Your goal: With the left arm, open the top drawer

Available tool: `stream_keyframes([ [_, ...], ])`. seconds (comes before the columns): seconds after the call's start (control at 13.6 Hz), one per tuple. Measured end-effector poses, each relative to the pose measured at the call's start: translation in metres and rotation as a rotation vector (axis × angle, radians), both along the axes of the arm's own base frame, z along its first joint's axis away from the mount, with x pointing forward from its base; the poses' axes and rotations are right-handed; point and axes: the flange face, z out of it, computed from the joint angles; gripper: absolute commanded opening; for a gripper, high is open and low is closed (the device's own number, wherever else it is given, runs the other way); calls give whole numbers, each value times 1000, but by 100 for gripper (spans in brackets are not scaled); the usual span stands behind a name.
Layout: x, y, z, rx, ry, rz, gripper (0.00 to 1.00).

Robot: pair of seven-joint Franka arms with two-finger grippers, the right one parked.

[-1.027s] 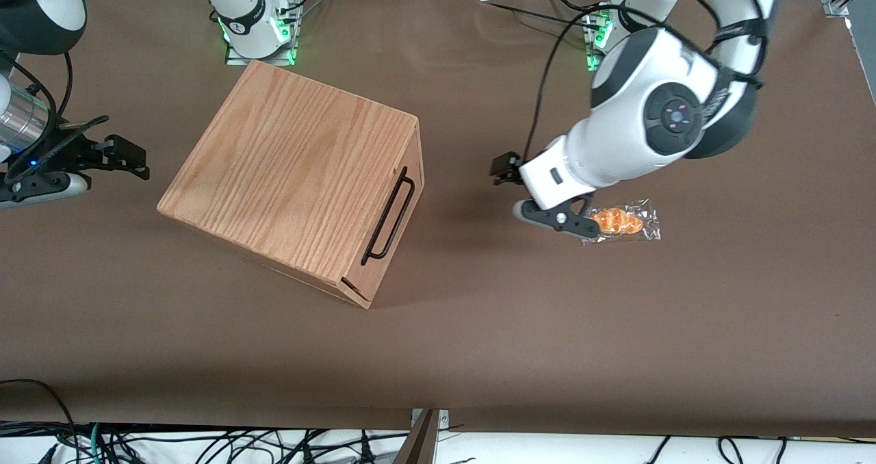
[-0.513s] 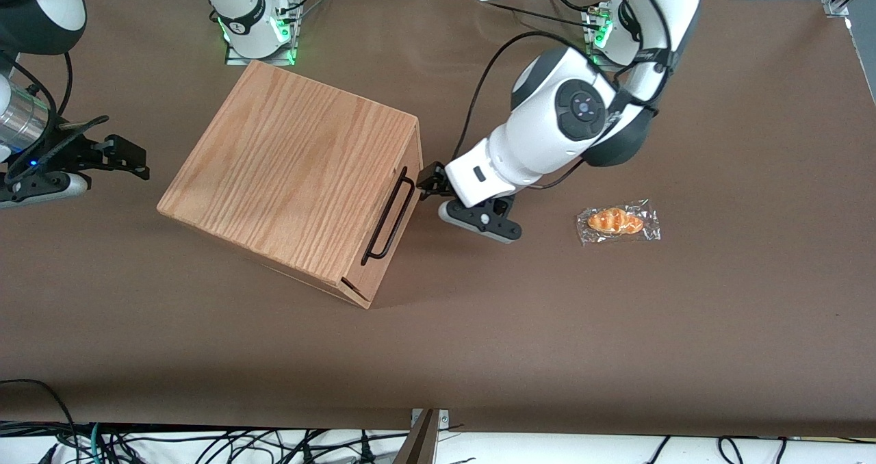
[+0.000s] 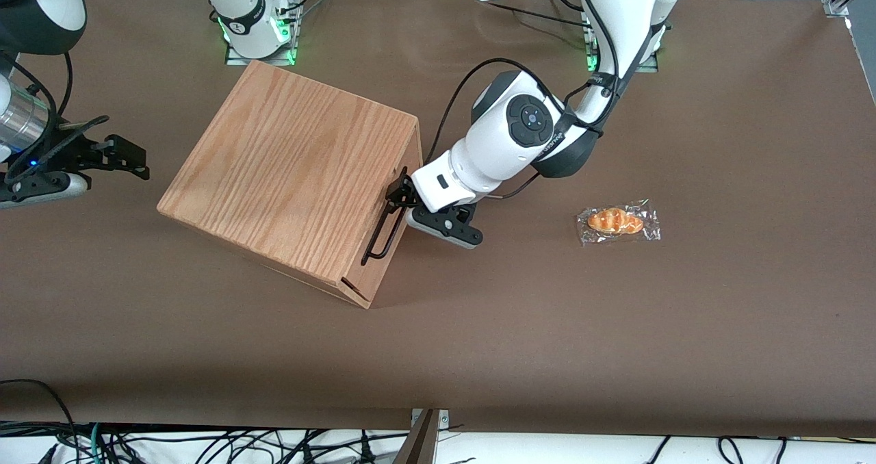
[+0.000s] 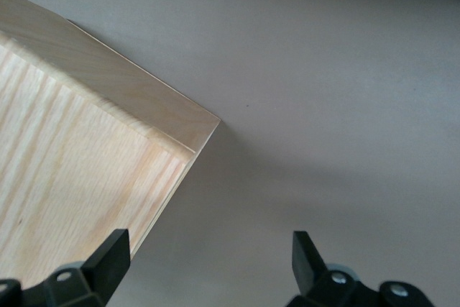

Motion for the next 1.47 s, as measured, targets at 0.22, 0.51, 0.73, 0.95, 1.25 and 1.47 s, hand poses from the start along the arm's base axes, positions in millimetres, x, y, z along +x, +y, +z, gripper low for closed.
stream_keyframes([
  [0.22,-3,-4,-4,3,3,-6,100],
  [0.51,-1,-5,-20,10,9,-2,100],
  [0.73,-1,-5,-25,15,13,-2,100],
  [0.95,-1,-5,-33,63,-16,-29,100],
  [1.25,0,-4,-33,105,-56,-51,100],
  [1.47,11,16,-29,150,-61,-69,100],
])
